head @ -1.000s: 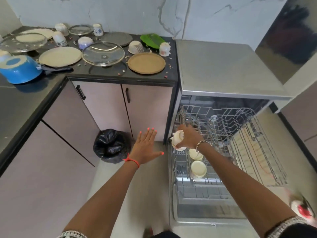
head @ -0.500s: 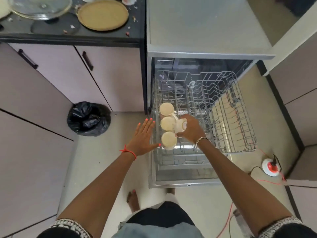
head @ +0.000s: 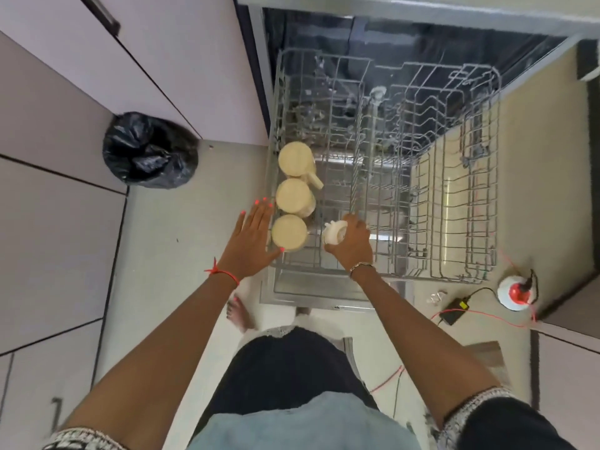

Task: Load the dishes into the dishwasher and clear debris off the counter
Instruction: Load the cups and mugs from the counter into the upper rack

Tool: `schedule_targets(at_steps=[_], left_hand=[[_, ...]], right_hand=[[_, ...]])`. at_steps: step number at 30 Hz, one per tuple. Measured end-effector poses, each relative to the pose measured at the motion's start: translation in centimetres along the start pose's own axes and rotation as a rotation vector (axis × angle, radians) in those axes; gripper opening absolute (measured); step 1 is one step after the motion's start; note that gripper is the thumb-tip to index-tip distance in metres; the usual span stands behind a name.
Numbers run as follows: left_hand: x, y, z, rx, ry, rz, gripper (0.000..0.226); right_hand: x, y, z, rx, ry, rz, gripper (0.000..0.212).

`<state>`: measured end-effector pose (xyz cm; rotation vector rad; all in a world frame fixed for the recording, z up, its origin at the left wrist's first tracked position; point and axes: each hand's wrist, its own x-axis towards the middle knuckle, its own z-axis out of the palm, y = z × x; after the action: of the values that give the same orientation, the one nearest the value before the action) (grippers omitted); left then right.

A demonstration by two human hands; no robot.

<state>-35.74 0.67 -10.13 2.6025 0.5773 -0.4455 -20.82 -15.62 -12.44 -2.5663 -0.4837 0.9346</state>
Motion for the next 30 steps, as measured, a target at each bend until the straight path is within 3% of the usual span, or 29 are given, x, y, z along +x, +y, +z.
schedule_targets(at_steps=[9,19,30], left_hand=[[0.1,-0.8,1.8,0.015,-0.023,0.007,0.079],[0.3,-1.3,2.2,-0.004,-0.039,-0.004,0.079],[0.4,-1.0,2.8,-0.045,-0.013,-0.031,0.080]], right_hand=[[3.2,0.8,1.4,-0.224,-0.096,-0.029,0.076],[3.6,0.9,3.5,-0.404,-0.172,0.003,0.085],[3.9,3.2,3.0,-0.302,-0.235,-0.010,0.098]])
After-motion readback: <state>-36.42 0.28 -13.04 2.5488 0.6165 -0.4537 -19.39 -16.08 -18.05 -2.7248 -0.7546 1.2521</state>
